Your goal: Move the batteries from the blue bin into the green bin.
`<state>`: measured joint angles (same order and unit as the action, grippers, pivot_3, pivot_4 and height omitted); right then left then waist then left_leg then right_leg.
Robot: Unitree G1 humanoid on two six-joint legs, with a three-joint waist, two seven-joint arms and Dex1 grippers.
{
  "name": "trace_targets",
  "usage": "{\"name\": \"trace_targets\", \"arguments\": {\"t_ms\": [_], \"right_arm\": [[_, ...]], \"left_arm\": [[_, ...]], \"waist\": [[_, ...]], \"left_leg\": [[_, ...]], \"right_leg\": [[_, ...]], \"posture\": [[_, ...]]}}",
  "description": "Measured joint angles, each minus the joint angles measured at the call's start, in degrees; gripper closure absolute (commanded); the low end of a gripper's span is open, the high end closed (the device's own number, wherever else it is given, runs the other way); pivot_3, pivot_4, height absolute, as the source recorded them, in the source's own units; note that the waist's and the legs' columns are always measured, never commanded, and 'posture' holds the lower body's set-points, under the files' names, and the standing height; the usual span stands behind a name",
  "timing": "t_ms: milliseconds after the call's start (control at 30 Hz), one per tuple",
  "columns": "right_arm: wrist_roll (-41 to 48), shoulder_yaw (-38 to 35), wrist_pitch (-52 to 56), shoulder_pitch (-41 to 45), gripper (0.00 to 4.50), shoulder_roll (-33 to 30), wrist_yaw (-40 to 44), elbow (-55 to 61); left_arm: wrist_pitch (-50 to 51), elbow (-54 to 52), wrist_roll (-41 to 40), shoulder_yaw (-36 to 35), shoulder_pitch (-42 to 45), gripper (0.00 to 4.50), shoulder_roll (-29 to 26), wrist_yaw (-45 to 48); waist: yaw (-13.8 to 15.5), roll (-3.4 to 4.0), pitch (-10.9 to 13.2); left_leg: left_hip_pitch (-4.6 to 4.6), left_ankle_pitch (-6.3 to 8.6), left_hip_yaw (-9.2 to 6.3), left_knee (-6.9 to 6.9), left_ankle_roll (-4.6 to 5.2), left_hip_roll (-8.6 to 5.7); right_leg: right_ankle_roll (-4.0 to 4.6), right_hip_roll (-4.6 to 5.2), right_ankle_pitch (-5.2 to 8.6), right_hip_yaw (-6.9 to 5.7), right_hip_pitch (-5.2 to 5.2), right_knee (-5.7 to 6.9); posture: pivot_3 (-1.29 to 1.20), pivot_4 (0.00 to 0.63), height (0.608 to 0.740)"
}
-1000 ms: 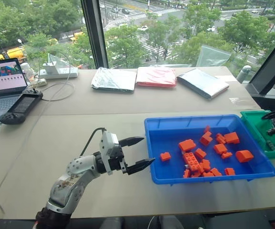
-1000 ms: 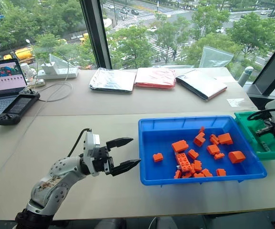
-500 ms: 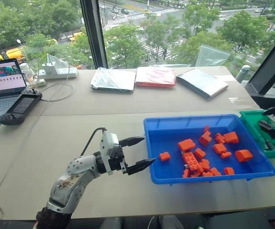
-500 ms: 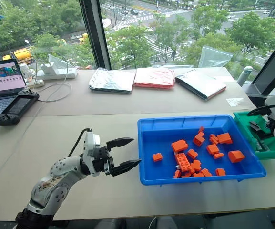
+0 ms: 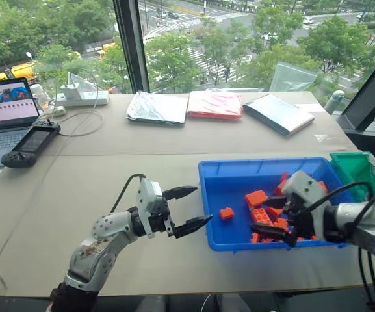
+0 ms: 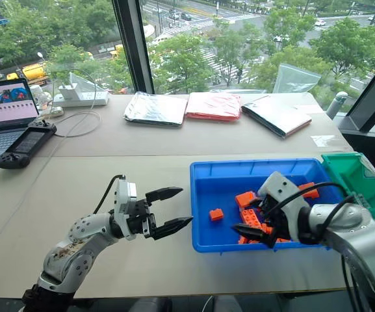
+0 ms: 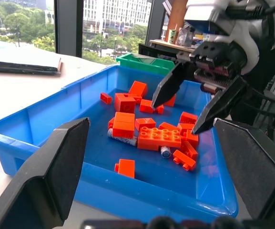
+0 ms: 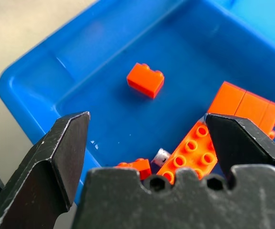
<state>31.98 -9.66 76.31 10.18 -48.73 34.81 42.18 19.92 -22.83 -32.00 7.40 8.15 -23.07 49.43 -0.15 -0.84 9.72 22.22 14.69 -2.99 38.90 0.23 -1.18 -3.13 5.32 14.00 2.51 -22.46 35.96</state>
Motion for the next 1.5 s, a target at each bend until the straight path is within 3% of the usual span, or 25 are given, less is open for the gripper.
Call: {"name": "trace_targets", "arguments": {"t_ms": [467, 567, 800, 1167, 1500], "right_arm": [[-2.1, 0.9, 5.2, -1.5, 0.03, 6.4, -10.7, 1.1], [-2.4, 1.2, 5.3, -1.5, 0.63, 6.9, -11.6, 0.7], [-2.5, 2.1, 5.3, -1.4, 3.03, 7.3, -12.4, 0.1], [-2.6, 1.9, 5.3, -1.0, 3.06, 7.2, -12.4, -0.3], [3.0, -20.2, 7.3, -1.2, 3.06, -3.7, -2.3, -0.4]], "left_arm": [[0.3, 0.0, -0.9, -0.1, 0.0, 0.00, -0.5, 0.1], [0.3, 0.0, -0.9, -0.1, 0.0, 0.00, -0.5, 0.1], [0.3, 0.0, -0.9, -0.1, 0.0, 0.00, -0.5, 0.1], [0.3, 0.0, -1.0, -0.1, 0.0, 0.00, -0.5, 0.0], [0.6, 0.0, -1.4, -0.1, 0.5, 0.00, -0.8, 0.1]], "waist": [[-0.1, -0.08, 0.0], [-0.1, -0.08, 0.0], [-0.1, -0.08, 0.0], [-0.1, -0.08, 0.0], [0.1, -0.09, 0.0]], "left_leg": [[-0.01, 0.00, 0.00, -0.01, 0.00, 0.02], [0.01, 0.00, -0.01, -0.02, 0.00, 0.01], [0.01, 0.00, -0.01, -0.03, 0.00, 0.01], [0.01, 0.00, 0.00, -0.04, 0.00, 0.01], [0.06, 0.00, 0.08, -0.05, 0.01, 0.01]], "right_leg": [[0.00, -0.04, 0.00, -0.01, 0.01, 0.00], [0.00, -0.02, 0.00, -0.02, 0.00, -0.02], [0.00, -0.02, 0.01, -0.02, -0.01, -0.03], [0.00, -0.02, 0.01, -0.01, -0.01, -0.03], [0.01, -0.02, 0.01, -0.04, -0.02, -0.06]], "posture": [[0.00, 0.150, 0.740], [0.00, 0.150, 0.740], [0.00, 0.150, 0.740], [0.00, 0.150, 0.740], [0.00, 0.150, 0.740]]}}
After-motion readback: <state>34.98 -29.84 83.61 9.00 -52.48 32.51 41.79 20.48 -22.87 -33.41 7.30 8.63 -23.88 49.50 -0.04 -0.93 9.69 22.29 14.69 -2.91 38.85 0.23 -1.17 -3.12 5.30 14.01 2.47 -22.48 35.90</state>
